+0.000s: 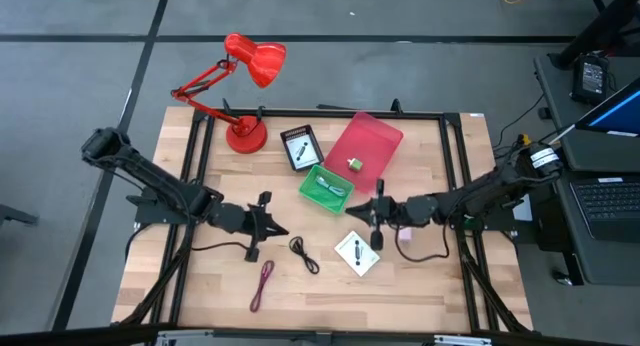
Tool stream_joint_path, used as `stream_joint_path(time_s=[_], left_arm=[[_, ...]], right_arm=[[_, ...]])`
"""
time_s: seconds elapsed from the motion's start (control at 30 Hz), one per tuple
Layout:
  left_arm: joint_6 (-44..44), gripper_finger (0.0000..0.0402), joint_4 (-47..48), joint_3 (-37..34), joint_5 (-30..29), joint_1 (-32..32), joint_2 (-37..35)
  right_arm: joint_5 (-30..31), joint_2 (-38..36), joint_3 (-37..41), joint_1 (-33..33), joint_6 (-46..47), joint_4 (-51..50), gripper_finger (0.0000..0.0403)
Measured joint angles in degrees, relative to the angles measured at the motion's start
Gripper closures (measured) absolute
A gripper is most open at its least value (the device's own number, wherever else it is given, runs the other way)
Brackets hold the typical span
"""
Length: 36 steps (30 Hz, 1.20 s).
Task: Pick and place items into bin
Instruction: Put the purple charger cable into the green bin
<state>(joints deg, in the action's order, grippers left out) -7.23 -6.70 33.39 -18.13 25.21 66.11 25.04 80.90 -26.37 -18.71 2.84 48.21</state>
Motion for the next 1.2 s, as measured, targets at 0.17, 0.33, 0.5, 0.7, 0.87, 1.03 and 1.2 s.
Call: stream_joint_path(time_s=[0.17,0.33,0.5,0.7,0.87,1.03,1.2], left_arm=[[-4.9,0.0398,0.5,0.0,-2.8,3.6,0.5],[-10.9,0.0400,4.6,2.7,-3.0,7.4,3.1],[-16.8,0.0400,15.3,12.0,-3.9,11.4,9.1],[-26.7,0.0399,33.5,25.4,-4.7,15.5,17.4],[-40.7,0.0400,44.1,33.3,-2.8,18.0,23.5],[-52.5,0.0399,46.4,36.3,2.8,20.3,28.4],[-58.6,0.0398,46.8,36.5,7.7,21.8,31.2]], right_arm=[[2.4,0.0,0.0,-3.7,1.5,0.0,0.0403],[2.5,0.0,0.0,-5.2,1.6,0.0,0.0403],[2.6,0.0,0.0,-5.2,1.6,0.0,0.0403],[2.6,0.0,0.0,-5.2,1.5,0.0,0.0403],[2.5,0.0,0.0,-5.2,2.2,0.0,0.0403],[2.4,0.0,0.0,-5.2,5.4,-3.0,0.0403],[2.3,0.0,0.0,-5.3,9.3,-3.9,0.0403]])
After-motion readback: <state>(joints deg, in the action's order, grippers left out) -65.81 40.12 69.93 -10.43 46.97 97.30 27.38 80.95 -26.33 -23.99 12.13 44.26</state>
